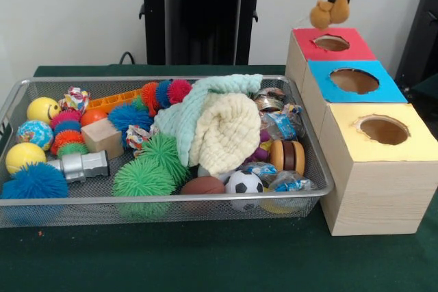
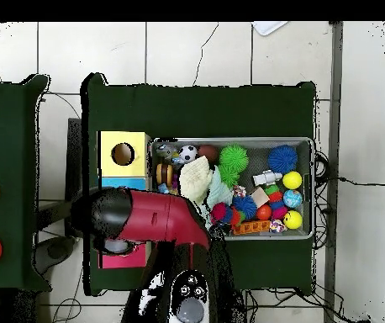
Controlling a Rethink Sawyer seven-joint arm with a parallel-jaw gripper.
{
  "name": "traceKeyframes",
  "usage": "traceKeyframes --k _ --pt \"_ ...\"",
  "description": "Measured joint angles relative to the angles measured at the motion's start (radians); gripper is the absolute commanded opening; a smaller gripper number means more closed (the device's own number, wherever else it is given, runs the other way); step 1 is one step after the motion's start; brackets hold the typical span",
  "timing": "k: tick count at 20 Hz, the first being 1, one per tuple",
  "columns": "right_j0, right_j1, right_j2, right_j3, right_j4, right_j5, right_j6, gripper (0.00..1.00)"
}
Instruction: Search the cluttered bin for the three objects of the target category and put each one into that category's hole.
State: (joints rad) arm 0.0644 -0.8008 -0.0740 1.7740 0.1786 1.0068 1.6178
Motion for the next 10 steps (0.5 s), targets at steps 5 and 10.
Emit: traceKeyframes --k 5,10 --pt "0.034 0.019 0.000 0.000 0.036 -0.018 0.019 0.00" --pt "0.039 0.086 -0.002 -0.009 0.033 -0.124 0.026 0.00"
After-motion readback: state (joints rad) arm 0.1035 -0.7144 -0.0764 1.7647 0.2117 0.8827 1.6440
